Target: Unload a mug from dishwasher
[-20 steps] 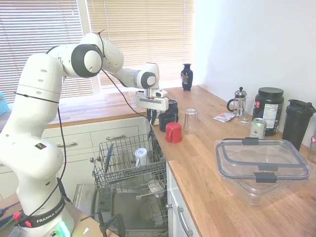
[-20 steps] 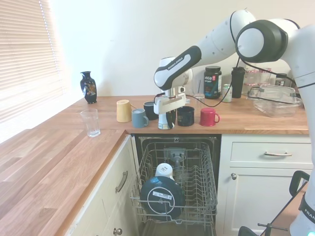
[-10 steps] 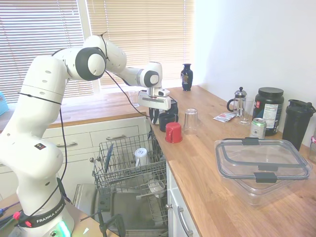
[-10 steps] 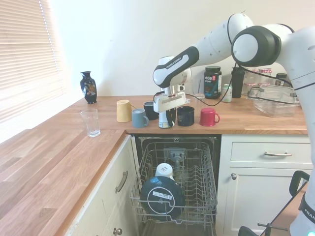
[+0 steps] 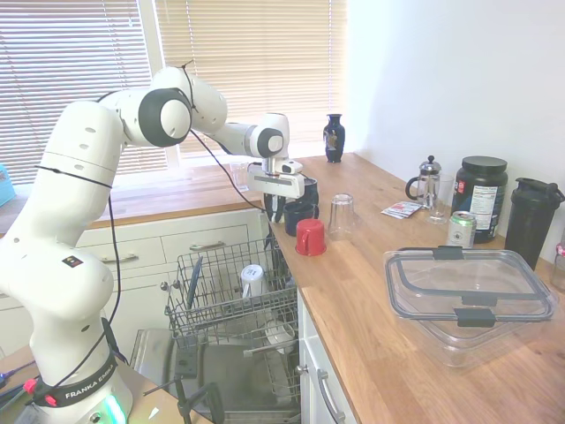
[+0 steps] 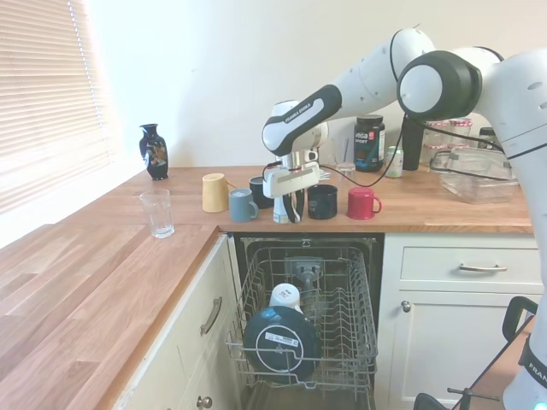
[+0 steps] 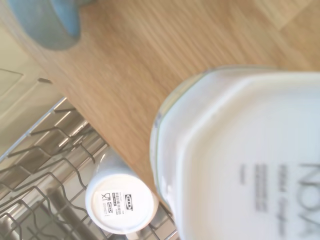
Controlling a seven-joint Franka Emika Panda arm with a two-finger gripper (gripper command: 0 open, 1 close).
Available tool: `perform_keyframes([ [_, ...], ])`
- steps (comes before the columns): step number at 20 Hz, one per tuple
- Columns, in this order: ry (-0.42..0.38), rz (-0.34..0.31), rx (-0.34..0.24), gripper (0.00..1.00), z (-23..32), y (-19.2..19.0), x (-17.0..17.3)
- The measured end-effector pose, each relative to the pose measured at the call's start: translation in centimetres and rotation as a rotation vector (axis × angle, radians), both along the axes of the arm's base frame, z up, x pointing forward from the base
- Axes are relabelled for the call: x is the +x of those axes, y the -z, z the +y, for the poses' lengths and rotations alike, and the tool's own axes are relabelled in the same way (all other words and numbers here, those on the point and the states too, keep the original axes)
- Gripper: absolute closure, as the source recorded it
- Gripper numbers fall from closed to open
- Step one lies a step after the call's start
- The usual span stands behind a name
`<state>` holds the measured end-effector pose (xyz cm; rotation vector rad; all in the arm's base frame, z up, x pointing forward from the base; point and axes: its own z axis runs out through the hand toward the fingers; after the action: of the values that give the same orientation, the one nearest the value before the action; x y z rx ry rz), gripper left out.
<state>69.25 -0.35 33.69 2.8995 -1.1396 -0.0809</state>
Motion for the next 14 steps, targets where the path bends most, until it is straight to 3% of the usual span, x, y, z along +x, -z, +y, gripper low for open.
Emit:
perform_keyframes([
  [7,-0.012,-0.050,0.001,0.00,0.9,-1.2,-0.6],
  [14,-0.008,-0.155,0.006,0.00,0.9,-8.6,-5.8],
])
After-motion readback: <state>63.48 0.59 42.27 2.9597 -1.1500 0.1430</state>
